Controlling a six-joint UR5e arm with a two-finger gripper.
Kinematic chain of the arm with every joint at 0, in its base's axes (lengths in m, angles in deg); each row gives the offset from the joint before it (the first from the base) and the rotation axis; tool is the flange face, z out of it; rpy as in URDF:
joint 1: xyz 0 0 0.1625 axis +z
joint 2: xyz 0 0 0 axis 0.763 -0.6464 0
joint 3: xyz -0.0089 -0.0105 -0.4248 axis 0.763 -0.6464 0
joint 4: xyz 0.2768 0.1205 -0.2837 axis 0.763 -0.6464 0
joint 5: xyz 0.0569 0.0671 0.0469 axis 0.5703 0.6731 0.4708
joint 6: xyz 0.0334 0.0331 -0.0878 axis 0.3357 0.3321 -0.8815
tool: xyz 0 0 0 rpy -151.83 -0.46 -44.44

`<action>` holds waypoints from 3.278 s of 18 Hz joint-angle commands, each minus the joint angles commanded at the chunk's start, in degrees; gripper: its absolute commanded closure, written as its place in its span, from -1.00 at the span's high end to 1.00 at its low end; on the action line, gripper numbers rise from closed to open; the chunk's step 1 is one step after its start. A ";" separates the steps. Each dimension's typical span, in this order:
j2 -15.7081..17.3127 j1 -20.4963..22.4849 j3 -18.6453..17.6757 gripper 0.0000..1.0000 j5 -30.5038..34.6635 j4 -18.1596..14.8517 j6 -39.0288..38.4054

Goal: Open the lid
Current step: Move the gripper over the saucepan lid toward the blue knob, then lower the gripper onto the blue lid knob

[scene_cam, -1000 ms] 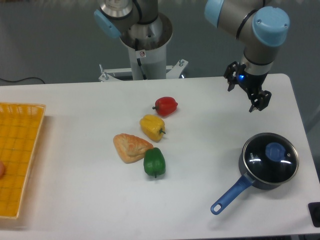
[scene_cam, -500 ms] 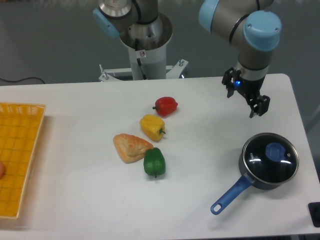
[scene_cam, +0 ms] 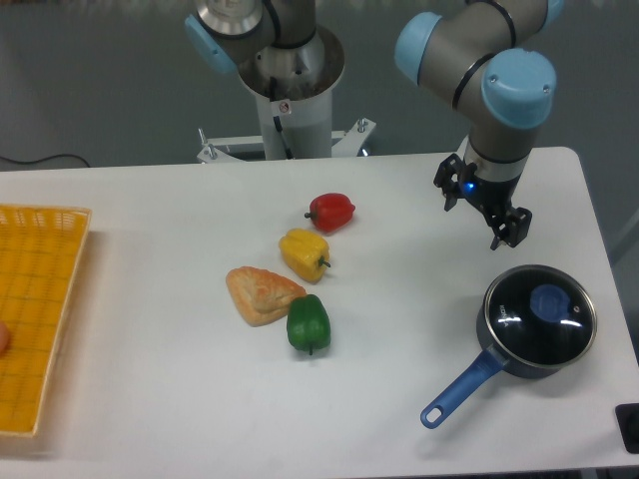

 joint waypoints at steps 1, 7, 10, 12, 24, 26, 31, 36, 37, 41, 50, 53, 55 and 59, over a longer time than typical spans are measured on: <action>0.09 0.00 -0.09 1.00 -0.09 0.00 0.00; -0.44 -0.70 2.71 1.00 1.66 -0.52 0.00; -3.94 -2.11 9.90 1.00 2.81 -9.29 -0.09; -5.18 -2.72 12.91 1.00 3.43 -11.68 -0.09; -12.47 -0.71 21.70 1.00 1.76 -11.60 4.64; -13.27 0.43 22.76 1.00 1.85 -11.51 7.89; -14.94 1.14 24.60 1.00 1.85 -10.37 13.43; -17.75 1.14 27.15 1.00 1.85 -8.88 16.86; -18.54 1.14 27.85 1.00 1.76 -8.79 17.13; -20.30 1.14 28.39 1.00 1.67 -7.30 17.22; -22.15 0.97 28.92 1.00 1.05 -5.19 18.71; -22.67 0.97 28.74 1.00 0.97 -5.27 19.33; -22.68 0.97 28.39 1.00 1.05 -5.27 19.60; -22.50 0.97 28.12 1.00 1.32 -5.54 19.60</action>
